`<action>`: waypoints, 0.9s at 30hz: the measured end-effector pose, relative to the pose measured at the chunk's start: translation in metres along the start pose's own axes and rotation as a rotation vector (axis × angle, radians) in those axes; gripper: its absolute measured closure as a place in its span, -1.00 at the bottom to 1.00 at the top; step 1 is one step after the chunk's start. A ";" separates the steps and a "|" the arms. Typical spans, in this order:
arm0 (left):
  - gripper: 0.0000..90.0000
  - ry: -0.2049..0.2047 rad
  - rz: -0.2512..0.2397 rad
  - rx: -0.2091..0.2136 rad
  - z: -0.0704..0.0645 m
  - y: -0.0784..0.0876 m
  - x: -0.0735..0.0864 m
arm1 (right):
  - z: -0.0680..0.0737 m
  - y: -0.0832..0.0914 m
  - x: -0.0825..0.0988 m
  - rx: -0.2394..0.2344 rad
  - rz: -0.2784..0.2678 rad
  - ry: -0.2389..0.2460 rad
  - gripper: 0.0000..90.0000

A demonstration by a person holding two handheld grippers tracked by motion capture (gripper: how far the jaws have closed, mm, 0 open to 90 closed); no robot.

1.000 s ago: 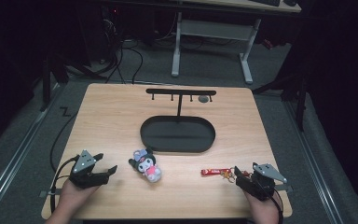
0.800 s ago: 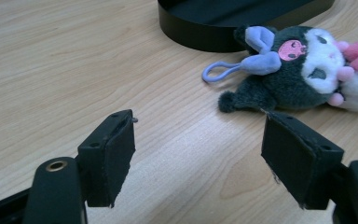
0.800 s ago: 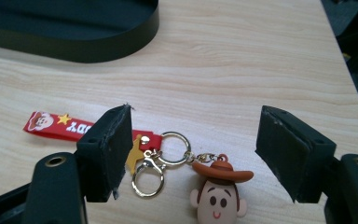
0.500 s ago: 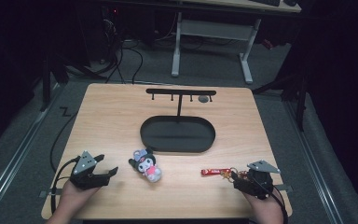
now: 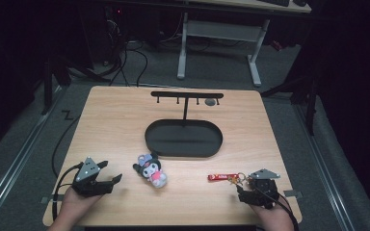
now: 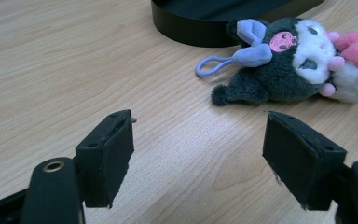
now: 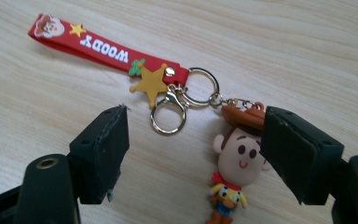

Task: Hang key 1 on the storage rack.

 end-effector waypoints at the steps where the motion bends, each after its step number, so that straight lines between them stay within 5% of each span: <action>1: -0.45 0.001 -0.001 0.000 0.000 -0.001 0.000 | 0.000 0.000 0.001 0.000 0.005 0.005 -0.47; 13: -0.45 -0.010 0.007 0.006 -0.001 -0.002 0.000 | -0.002 0.004 0.013 -0.001 0.091 0.045 -0.48; 27: -0.45 -0.011 0.011 0.010 -0.002 -0.002 0.001 | -0.013 0.007 0.019 -0.084 0.239 0.019 -0.45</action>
Point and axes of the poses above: each handheld gripper's, and its own axes: y roughly backward along the jaws, x roughly out of its underside, z roughly to its left, the point moved 10 cm from there along -y, roughly forward along the jaws, and after that the axes turned 14 degrees about y, right-handed, at the moved point
